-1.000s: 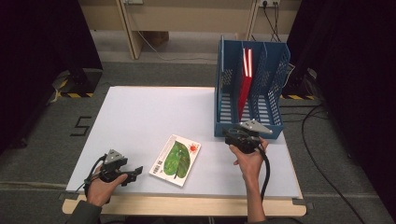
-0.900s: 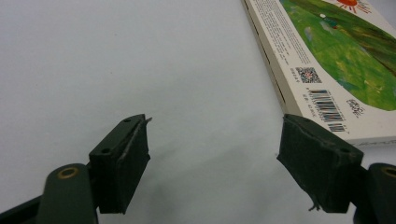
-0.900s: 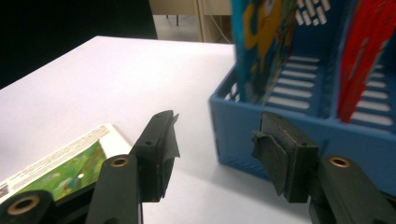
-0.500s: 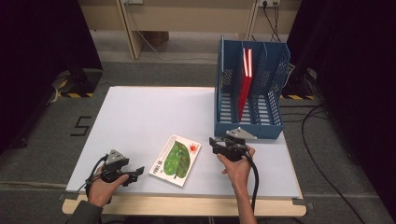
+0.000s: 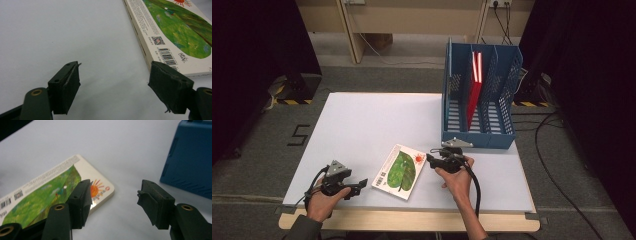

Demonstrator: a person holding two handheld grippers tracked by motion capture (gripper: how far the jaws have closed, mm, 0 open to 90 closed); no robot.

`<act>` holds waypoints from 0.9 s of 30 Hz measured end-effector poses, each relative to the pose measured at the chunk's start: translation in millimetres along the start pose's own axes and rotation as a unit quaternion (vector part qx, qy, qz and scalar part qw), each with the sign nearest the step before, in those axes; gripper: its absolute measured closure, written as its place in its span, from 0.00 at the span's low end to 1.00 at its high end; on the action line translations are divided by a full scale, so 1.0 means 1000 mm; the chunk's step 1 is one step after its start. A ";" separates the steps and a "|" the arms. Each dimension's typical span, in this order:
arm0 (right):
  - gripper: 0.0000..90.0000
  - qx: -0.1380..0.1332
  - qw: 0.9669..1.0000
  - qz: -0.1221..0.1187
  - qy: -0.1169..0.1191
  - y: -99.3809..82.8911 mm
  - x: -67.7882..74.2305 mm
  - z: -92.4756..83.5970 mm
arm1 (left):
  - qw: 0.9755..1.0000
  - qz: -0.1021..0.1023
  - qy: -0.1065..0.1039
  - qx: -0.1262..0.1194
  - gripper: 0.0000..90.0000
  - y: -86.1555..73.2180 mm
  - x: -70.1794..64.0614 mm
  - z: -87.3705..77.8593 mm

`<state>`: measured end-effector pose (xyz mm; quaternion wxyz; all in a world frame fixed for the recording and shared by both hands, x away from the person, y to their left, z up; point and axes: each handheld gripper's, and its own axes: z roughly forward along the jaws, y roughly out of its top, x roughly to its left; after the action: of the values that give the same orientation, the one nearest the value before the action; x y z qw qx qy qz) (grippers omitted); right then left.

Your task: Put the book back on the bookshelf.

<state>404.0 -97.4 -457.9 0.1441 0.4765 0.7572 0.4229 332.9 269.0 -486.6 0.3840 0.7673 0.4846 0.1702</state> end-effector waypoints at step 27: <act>0.42 -0.002 1.000 0.012 0.028 -0.033 0.041 0.006 | 0.999 0.016 -0.040 -0.003 0.33 0.004 -0.015 0.007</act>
<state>367.4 -65.4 -479.7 0.1185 0.4736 0.7540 0.4394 332.9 252.2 -486.6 0.4031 0.7797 0.4562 0.1468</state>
